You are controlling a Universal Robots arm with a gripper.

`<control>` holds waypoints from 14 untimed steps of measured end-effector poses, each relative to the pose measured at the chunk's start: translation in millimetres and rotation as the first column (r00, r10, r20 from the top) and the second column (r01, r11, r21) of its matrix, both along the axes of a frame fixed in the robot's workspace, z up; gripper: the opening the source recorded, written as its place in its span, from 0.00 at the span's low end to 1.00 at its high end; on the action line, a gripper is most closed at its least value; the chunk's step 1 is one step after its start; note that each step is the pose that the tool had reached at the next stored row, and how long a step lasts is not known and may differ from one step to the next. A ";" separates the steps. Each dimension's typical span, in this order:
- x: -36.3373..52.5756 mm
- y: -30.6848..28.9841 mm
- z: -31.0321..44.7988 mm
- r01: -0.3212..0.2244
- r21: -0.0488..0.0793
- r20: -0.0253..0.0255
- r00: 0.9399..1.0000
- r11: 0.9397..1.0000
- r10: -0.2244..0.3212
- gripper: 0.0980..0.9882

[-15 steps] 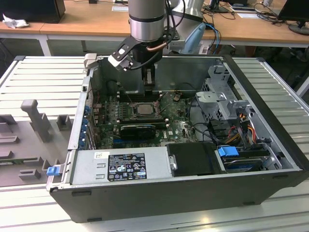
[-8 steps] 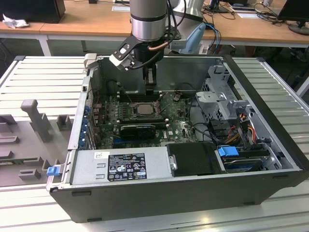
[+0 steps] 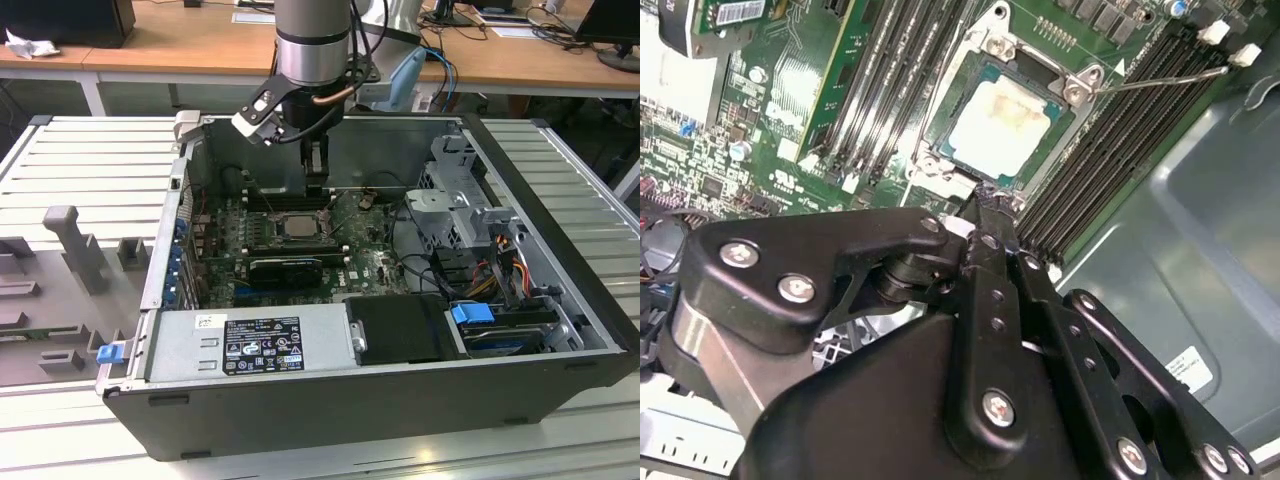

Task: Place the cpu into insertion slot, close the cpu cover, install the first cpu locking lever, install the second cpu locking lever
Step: 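Close the cpu cover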

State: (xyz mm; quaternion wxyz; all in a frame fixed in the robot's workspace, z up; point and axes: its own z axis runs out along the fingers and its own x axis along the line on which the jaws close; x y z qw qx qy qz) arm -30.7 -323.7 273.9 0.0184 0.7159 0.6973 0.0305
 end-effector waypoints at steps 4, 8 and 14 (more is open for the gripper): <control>0.1 0.0 5.0 0.000 0.000 0.000 1.000 1.000 0.000 0.01; 2.4 0.0 5.2 0.000 0.000 -0.001 1.000 1.000 0.000 0.01; 5.8 0.0 5.2 0.000 0.000 -0.001 1.000 1.000 0.000 0.01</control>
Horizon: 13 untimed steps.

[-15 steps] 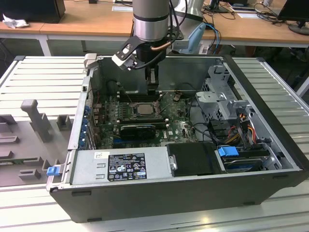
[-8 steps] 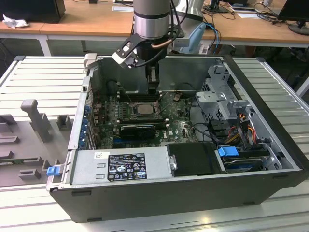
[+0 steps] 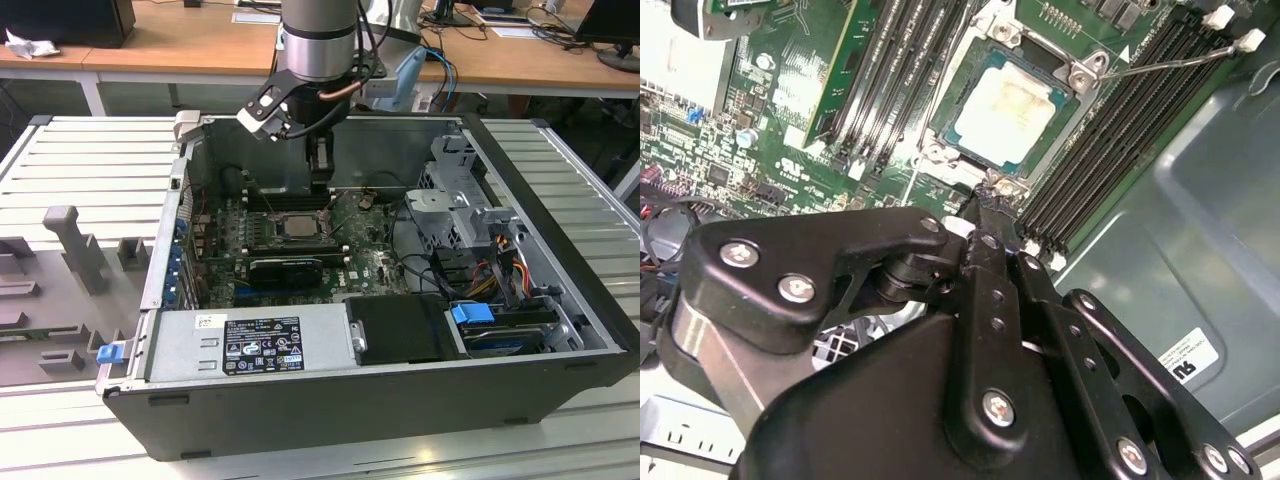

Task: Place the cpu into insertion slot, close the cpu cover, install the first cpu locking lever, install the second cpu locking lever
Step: 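Close the cpu cover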

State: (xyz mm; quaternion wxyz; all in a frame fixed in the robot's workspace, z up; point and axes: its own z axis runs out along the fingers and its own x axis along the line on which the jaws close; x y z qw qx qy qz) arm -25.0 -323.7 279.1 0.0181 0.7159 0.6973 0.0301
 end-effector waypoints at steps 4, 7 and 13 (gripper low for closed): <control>1.6 0.0 0.0 0.000 0.000 0.000 1.000 1.000 0.000 0.01; 3.5 0.0 0.0 0.000 0.000 0.000 1.000 1.000 0.000 0.01; 5.0 0.0 0.0 0.000 0.000 0.000 1.000 1.000 0.000 0.01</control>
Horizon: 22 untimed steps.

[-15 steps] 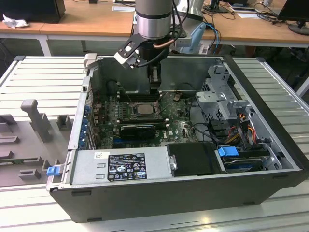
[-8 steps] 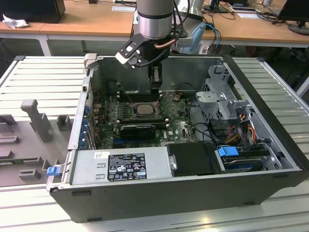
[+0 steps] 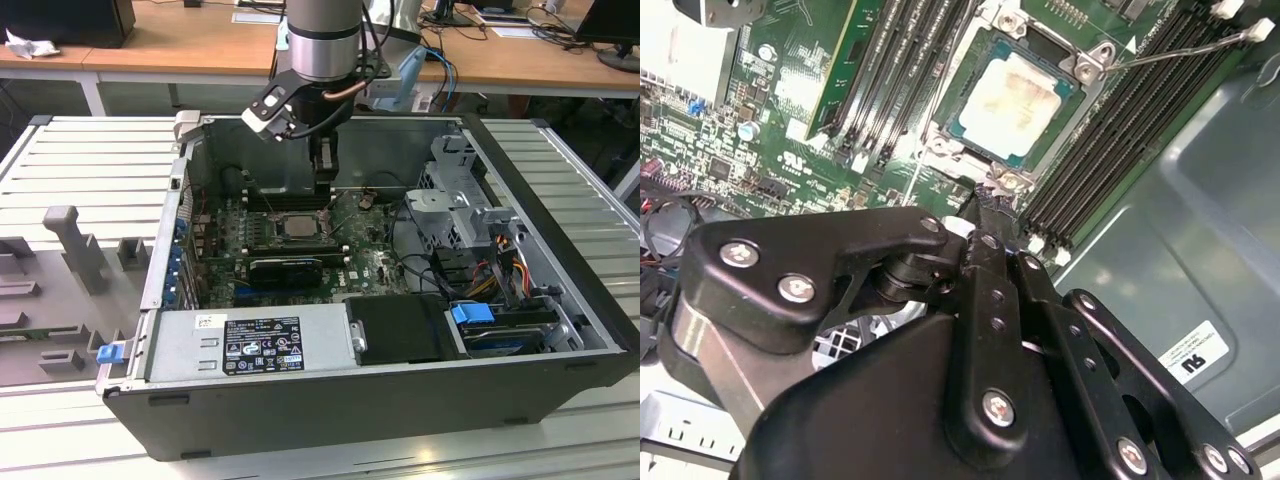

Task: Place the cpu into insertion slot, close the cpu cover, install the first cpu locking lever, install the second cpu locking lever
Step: 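Close the cpu cover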

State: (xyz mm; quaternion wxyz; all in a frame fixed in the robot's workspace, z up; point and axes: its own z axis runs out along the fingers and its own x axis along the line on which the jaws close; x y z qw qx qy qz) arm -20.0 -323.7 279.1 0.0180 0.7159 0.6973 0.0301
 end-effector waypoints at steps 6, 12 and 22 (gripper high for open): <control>2.0 0.0 0.0 0.000 0.000 0.000 1.000 1.000 0.000 0.01; 4.5 0.0 0.0 0.000 0.000 0.000 1.000 1.000 0.000 0.01; 9.9 0.0 0.0 0.000 0.000 0.000 1.000 1.000 0.000 0.01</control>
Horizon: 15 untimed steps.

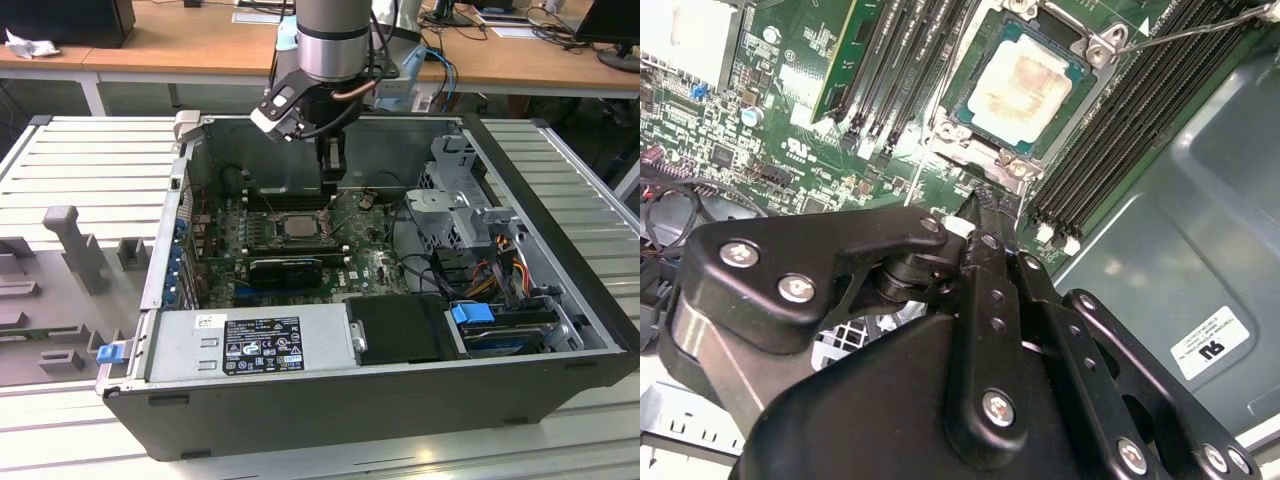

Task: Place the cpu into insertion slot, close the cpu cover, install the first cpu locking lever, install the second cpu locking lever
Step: 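Close the cpu cover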

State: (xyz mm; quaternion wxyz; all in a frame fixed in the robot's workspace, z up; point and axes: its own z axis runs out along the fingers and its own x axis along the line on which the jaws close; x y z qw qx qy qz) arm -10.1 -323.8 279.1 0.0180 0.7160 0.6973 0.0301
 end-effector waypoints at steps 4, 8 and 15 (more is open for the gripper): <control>2.5 0.0 0.0 0.000 0.000 0.000 1.000 1.000 0.000 0.01; 7.9 -0.1 -0.1 0.000 0.000 0.000 1.000 1.000 0.000 0.01; 34.9 -0.1 -4.9 0.000 0.000 -0.001 1.000 1.000 0.000 0.01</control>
